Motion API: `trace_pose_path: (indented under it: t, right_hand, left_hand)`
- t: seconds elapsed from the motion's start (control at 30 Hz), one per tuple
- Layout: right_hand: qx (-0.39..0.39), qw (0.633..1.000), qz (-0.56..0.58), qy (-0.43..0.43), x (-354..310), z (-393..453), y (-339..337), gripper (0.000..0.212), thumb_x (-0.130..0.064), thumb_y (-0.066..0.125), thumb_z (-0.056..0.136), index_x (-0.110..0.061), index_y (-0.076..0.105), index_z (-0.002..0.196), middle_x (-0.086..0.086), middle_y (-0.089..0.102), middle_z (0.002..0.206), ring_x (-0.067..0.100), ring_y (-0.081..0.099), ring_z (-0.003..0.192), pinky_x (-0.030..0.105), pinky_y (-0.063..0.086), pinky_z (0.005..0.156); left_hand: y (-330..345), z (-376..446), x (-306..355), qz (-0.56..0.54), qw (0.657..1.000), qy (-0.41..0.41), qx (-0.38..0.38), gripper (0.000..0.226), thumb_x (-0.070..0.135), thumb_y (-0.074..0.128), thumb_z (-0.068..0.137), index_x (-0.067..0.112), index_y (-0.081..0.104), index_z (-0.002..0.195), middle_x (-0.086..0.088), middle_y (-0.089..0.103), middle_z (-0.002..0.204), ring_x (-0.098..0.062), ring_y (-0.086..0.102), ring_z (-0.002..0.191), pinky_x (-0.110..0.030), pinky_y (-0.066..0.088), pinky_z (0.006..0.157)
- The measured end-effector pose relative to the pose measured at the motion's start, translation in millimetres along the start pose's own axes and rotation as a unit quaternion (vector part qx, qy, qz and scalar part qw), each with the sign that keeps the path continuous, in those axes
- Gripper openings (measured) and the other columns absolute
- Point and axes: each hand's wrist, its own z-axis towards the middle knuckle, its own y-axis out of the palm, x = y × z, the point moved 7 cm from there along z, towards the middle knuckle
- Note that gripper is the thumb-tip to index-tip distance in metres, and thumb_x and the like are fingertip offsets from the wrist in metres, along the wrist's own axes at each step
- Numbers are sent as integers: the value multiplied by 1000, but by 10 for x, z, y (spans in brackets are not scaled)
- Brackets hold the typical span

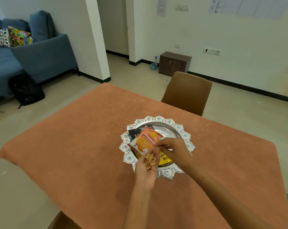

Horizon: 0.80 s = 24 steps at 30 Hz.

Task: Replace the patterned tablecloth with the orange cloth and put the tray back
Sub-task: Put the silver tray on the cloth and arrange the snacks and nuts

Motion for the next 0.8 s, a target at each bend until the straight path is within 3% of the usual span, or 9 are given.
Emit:
trace_pose_path:
  t: [0.1,0.2,0.27,0.37,0.47,0.53,0.63,0.8]
  right_hand:
    - [22,1000,-7,-8,43,-2,-58,15,-6,65,85,-15,75,92,-7,73,86,3,64,79,7,45,67]
    - [93,989,48,101,480,12,-234,19,2,60,86,-11,73,92,-2,72,85,17,68,78,14,48,66]
    - [91,981,16,168,794,4,-290,25,9,55,85,-7,72,93,4,70,92,25,66,86,22,50,73]
    - [-31,977,-116,176,1015,22,-135,35,10,54,83,-7,68,109,11,64,118,27,59,108,32,46,91]
    - [-165,954,-213,131,1034,22,136,54,8,47,87,-16,48,136,9,37,148,25,39,133,28,37,101]
    - [-220,933,-260,114,1025,2,266,64,9,45,87,-18,34,145,11,22,154,27,23,141,34,34,106]
    - [-236,916,-309,99,916,-2,372,52,7,47,87,-9,43,137,16,34,144,30,31,134,38,37,103]
    - [-146,926,-320,136,860,-7,311,25,9,50,82,-2,62,100,10,48,113,27,51,104,34,45,78]
  left_hand:
    - [38,-3,-41,-23,1000,-14,-13,54,14,32,102,-10,72,74,-24,69,87,-30,71,71,-38,58,65]
    - [9,13,40,-38,999,-7,-14,55,14,33,102,-11,72,72,-25,69,89,-32,71,73,-41,55,72]
    - [-24,5,122,-41,999,8,-11,54,15,33,102,-11,72,75,-24,70,85,-31,71,73,-40,55,72]
    - [-65,-10,164,-30,999,17,-3,42,16,32,102,-10,65,92,-22,71,85,-29,72,74,-38,56,72]
    - [-55,-18,91,-14,1000,3,-4,39,15,34,102,-10,64,98,-23,70,93,-28,72,78,-37,56,73]
    - [-27,-38,25,4,1000,-5,-7,35,15,34,101,-9,60,106,-22,69,99,-27,72,80,-35,55,77]
    - [13,-38,-49,14,1000,-16,-11,37,17,33,102,-10,59,107,-22,70,96,-27,72,80,-35,55,77]
    - [68,-19,-141,10,999,-30,-15,39,17,32,102,-11,58,108,-24,68,98,-29,72,80,-35,57,71]
